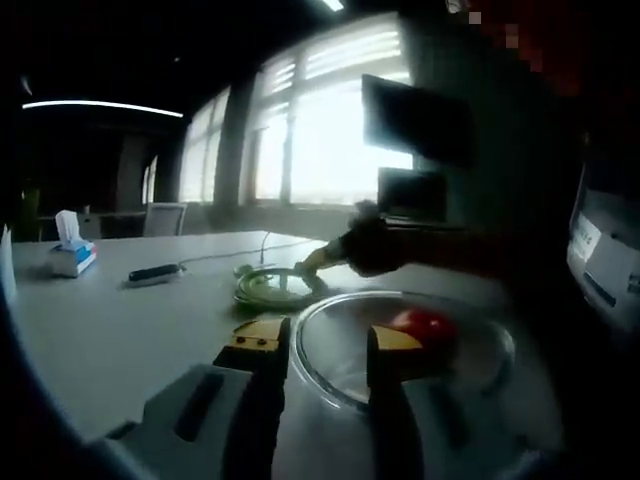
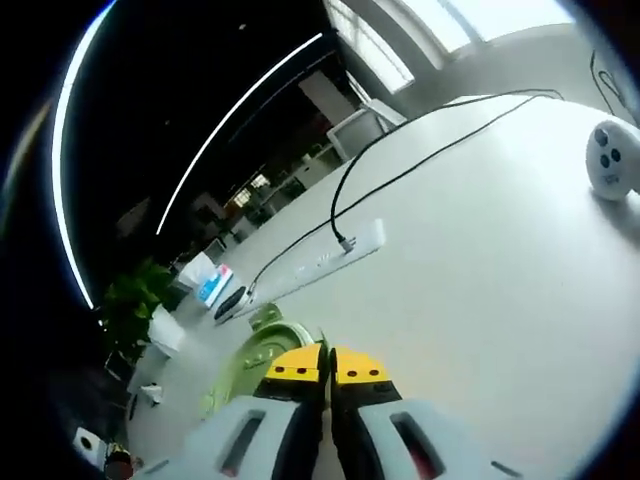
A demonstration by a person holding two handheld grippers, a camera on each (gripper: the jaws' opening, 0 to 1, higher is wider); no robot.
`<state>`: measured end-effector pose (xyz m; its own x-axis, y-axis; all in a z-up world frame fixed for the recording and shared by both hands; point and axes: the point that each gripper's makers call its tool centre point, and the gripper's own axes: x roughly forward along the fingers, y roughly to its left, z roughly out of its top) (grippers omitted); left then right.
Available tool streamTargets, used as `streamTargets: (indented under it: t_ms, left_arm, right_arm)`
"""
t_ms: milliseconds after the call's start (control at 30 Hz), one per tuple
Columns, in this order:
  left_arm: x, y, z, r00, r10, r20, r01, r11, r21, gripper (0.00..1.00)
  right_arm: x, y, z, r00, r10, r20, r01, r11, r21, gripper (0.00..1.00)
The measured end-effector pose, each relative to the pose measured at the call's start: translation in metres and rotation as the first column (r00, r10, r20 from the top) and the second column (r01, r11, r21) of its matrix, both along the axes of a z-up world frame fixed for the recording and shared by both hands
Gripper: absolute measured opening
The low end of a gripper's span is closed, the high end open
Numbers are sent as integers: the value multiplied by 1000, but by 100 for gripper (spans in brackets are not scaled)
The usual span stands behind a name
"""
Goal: Pick up the tomato from the tabletop place it into the food storage container close the lid and lock the latches
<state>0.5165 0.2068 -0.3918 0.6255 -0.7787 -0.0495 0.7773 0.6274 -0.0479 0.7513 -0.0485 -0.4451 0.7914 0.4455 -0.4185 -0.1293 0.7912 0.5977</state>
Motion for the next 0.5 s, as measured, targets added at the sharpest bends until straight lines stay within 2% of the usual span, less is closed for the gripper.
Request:
streamTargets:
  t_ms: [33,67,133,367,467,500]
  left_arm:
    - [0,0,0,1000,1,0,-1,1000,-1,26]
    - [0,0,0,1000,1,-1,-1,1000,-2,26]
    - [0,1,0,1000,2,-1,-2,1000,-1,26]
    - [1,1,0,1000,5,-6,-5,1000,-6,26]
    - [1,1,0,1000,4,-8,-4,1000,-9,26]
    - [1,2,0,1000,4,-9,-5,1000,-9,26]
  right_arm:
    - [-6,4,-12,1000,-3,-1,3,1000,-1,0]
    - [-8,6,-16,1000,-5,-14,5,1000,12,0]
    - [-9,8,-16,1000,-11,-13,11,1000,15,0]
    - [-4,3,-16,994,-53,92,59,996,-67,2]
    - [-3,12,-21,993,-57,106,64,996,-62,8]
    - [-1,12,-18,987,-67,143,80,993,-83,8]
